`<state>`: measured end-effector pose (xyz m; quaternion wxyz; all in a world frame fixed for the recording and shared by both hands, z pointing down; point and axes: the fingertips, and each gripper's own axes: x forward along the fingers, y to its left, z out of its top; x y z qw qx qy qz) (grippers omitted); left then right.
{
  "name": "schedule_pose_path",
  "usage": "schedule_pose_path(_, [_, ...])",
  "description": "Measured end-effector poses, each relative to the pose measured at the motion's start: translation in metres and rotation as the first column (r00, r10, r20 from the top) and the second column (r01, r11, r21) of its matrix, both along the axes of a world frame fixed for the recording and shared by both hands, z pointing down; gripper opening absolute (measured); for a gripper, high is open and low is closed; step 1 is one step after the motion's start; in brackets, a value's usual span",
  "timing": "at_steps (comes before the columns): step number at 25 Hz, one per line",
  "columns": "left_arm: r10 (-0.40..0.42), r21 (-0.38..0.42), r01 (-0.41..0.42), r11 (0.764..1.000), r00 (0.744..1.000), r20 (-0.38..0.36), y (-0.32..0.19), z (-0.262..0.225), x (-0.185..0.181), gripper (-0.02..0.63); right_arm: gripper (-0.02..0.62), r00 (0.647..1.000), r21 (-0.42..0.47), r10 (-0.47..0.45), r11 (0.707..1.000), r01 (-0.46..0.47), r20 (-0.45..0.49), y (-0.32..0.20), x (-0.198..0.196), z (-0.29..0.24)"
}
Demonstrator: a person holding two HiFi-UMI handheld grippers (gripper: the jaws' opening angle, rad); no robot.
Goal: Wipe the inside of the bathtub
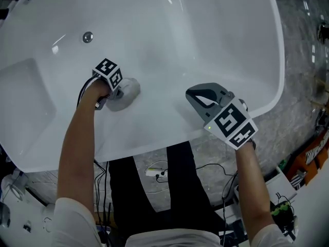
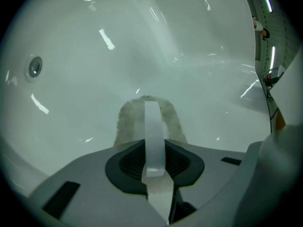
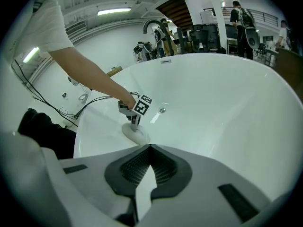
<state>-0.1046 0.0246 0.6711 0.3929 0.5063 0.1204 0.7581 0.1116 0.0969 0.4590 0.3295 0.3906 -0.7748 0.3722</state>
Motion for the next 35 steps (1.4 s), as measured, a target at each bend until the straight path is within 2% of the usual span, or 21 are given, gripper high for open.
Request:
schedule_pose_path(10, [0.032,-0.016,-0.033,0.999,0.998,-0.058,0.029,0.017,0.085,0.097,0.003,0.995,-0.029,0.02,0.999,-0.023,-0.094,0.019,0.072,0.018])
schedule_pose_path(15, [0.064,-0.019,-0.066,0.998,0.994,-0.087,0.043,0.023,0.125,0.097,0.003,0.977,-0.066,-0.112,0.993,0.102,-0.179,0.02,0.101,0.032])
schedule_pose_path(25, [0.123,-0.025,-0.128,0.991,0.981,-0.152,0.068,0.027,0.19,0.097,0.003,0.978,-0.081,-0.166,0.984,0.157,-0.129,0.028,0.125,0.079])
schedule_pose_path(35, [0.133,-0.016,-0.142,0.99,0.96,-0.247,0.096,0.022,0.256,0.097,0.003,0.992,-0.081,-0.063,0.995,0.054,-0.111,0.032,0.158,0.092])
